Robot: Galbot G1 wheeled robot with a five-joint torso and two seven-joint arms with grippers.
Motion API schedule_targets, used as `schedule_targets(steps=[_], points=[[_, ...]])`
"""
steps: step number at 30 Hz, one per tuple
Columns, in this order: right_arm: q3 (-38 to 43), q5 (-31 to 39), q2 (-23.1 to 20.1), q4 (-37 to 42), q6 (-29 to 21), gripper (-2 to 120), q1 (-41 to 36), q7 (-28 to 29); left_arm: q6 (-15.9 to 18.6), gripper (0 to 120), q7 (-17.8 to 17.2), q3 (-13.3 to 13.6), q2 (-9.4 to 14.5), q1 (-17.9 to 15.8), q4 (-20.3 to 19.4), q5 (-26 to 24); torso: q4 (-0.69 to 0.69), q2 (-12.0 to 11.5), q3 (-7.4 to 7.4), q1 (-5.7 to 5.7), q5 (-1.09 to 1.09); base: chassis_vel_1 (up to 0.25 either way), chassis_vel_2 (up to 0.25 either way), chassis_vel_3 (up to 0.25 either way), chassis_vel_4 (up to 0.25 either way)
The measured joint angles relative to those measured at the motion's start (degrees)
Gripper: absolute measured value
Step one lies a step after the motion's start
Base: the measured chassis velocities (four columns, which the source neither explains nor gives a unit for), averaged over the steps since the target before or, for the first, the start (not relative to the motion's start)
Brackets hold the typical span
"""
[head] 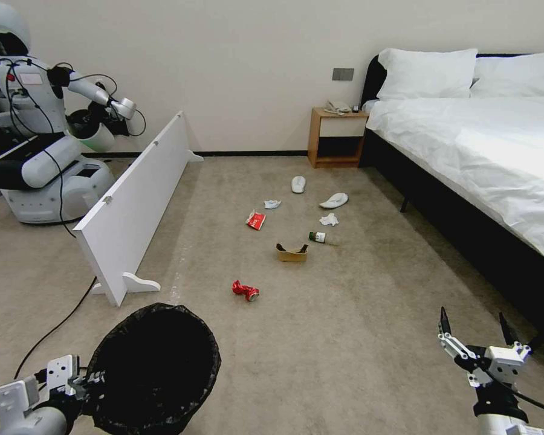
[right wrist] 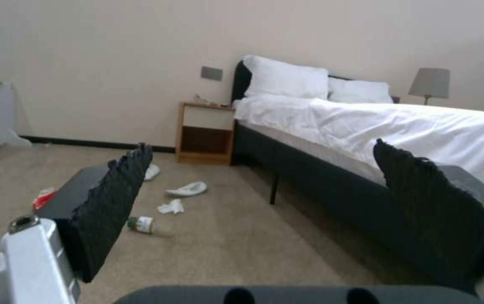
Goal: Pick up the trash bin, then pick up the garbage from the floor and place it into the trash bin.
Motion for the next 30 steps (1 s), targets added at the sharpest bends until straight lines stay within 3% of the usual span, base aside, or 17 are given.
schedule_targets(steps=[17,26,30], points=[[0.4,0.0,-0.2,0.0,1.6,100,0.1,-2.0,0.0,2,-0.2,-0.2,-0.3,-0.1,-0.7,-0.2,0.00,0.0,0.00,0.00,0.00,-0.015,0.012,0.017,-0.017],[0.4,0.3,-0.3,0.0,1.6,100,0.1,-2.6,0.0,2,-1.2,-0.9,-0.1,-2.8,-0.6,-1.6,-0.01,0.0,0.00,-0.01,0.00,-0.073,0.071,0.075,-0.080],[0.5,0.6,-0.4,0.3,1.7,100,0.0,-3.0,0.0,2,-1.6,-1.1,1.0,-4.1,-0.6,-2.4,-0.01,0.0,0.00,0.00,0.00,-0.075,0.076,0.074,-0.078]])
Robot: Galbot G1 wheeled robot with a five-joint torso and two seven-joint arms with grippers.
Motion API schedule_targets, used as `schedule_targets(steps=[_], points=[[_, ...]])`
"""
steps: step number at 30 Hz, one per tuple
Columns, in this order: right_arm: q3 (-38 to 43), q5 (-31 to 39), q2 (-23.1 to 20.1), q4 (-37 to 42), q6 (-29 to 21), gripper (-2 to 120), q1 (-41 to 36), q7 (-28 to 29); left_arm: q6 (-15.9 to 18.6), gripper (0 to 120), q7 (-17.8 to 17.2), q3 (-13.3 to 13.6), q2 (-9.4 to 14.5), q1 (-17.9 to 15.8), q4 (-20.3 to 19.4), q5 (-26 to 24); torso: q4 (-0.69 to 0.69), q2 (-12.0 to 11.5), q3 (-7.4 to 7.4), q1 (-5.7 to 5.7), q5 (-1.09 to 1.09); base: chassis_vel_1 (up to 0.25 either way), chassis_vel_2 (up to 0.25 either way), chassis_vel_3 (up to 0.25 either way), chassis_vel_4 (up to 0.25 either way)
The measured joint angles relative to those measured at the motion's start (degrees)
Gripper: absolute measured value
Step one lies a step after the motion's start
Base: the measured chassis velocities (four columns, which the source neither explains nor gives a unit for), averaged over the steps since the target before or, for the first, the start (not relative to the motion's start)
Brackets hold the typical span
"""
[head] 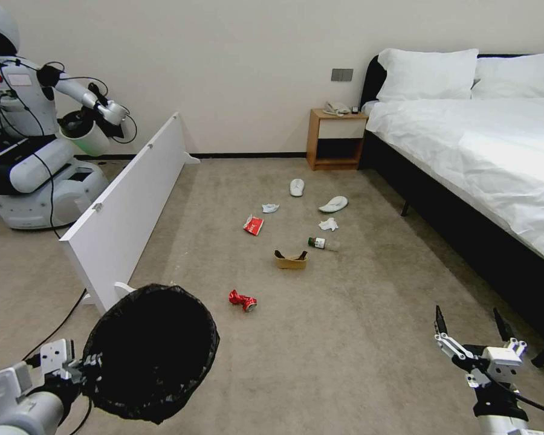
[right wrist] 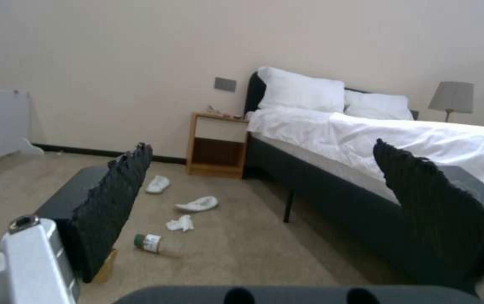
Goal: Pick up the trash bin, then pick up the garbage from the floor and place it into the trash bin.
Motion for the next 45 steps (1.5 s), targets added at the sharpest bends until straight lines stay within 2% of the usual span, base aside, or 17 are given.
schedule_targets(steps=[10,45], points=[[0.0,0.2,0.0,0.6,0.2,100,-0.4,-0.7,0.0,2,-0.4,-0.9,0.7,-1.9,0.6,-0.7,0.00,0.0,0.00,0.00,-0.01,-0.082,0.089,0.084,-0.083],[-0.3,0.3,0.3,1.1,0.6,100,-1.0,-1.5,0.0,2,0.0,-1.4,-0.4,-0.3,0.7,-0.4,0.01,0.0,0.00,0.00,0.00,-0.095,0.099,0.099,-0.095]])
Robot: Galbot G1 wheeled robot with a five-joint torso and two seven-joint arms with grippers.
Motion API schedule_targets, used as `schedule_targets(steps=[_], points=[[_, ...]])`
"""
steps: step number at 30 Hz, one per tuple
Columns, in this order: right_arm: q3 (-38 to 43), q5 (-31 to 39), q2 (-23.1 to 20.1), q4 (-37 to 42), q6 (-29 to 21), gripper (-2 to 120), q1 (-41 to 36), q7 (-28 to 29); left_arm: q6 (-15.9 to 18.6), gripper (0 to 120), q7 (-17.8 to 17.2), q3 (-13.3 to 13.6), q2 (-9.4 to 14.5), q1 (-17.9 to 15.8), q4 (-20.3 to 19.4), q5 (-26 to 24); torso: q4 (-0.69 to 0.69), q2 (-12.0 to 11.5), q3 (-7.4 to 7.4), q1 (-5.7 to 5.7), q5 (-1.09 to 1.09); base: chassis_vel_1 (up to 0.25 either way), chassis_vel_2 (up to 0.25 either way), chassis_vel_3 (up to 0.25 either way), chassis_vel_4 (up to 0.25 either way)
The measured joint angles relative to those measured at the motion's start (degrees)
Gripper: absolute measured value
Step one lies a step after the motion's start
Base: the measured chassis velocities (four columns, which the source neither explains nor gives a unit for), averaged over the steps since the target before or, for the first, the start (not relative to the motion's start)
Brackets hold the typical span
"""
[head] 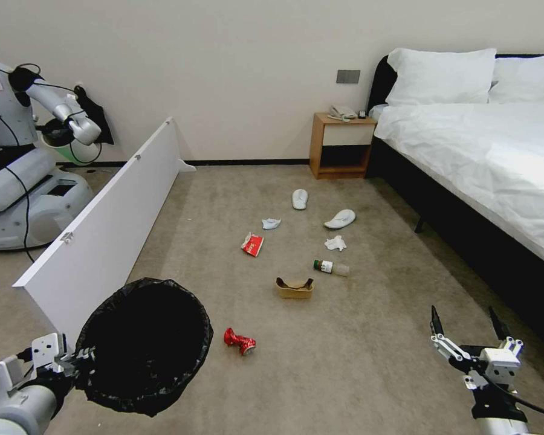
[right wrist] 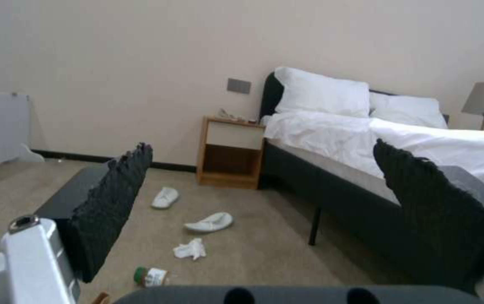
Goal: Pick up the trash bin, then pick up the garbage from the floor and place it into the trash bin.
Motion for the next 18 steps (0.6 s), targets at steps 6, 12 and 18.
schedule_targets(steps=[6,12,18], points=[[-0.1,0.0,0.0,-0.1,0.0,100,0.1,-0.1,0.0,2,0.0,0.0,0.0,-0.1,0.0,0.0,-0.01,0.0,0.00,0.00,0.00,-0.117,0.097,0.107,-0.103],[-0.1,0.2,0.0,-0.1,0.0,100,0.2,-0.2,0.0,2,0.0,0.3,0.0,-0.2,0.1,0.1,0.00,0.0,0.00,0.00,0.00,-0.105,0.115,0.103,-0.113],[0.0,0.4,-0.1,-0.1,0.0,100,0.2,-0.2,0.0,2,-0.1,0.4,-0.1,-0.2,0.1,0.1,0.00,0.0,0.00,0.00,0.00,-0.105,0.117,0.114,-0.116]])
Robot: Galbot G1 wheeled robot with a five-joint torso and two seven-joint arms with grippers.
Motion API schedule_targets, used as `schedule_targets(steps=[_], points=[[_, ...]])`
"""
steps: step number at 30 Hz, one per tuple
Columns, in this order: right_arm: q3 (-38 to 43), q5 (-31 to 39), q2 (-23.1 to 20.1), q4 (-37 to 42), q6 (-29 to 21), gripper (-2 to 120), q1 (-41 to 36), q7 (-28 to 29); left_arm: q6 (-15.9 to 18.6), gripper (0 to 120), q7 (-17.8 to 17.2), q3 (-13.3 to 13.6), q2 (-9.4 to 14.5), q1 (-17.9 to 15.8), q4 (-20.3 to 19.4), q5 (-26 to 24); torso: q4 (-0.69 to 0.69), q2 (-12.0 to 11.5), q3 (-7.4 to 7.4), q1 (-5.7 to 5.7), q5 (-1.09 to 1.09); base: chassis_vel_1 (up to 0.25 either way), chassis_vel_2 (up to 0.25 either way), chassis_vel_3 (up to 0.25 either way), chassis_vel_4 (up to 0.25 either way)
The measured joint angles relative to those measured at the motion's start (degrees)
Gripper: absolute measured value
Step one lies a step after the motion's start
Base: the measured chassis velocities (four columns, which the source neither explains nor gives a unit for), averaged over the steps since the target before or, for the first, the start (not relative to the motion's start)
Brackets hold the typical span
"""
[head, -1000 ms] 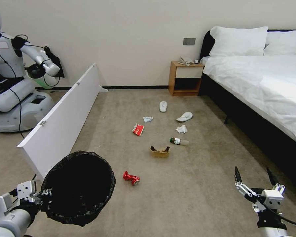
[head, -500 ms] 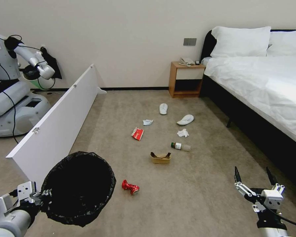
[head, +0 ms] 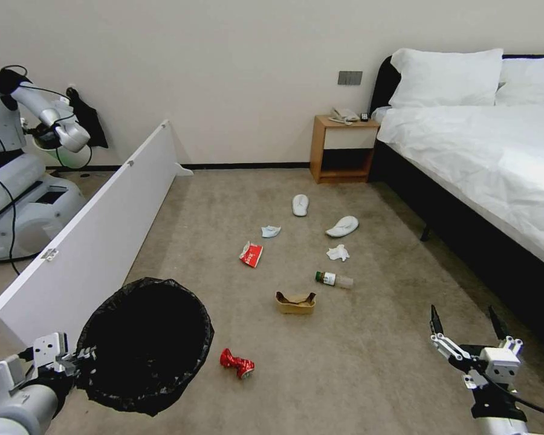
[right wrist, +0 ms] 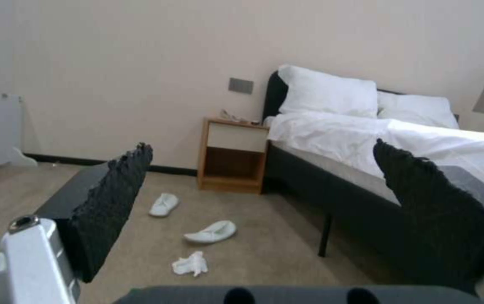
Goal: Pick up the trash bin, then pick up the garbage from the floor and place it into the trash bin.
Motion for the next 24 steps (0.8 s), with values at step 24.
schedule_targets(steps=[24], points=[[0.1,0.1,0.0,0.0,0.3,100,0.6,0.6,0.0,2,-0.2,-0.1,-0.1,0.1,-0.3,0.0,0.00,0.0,0.00,0.00,0.00,-0.109,0.106,0.109,-0.106]])
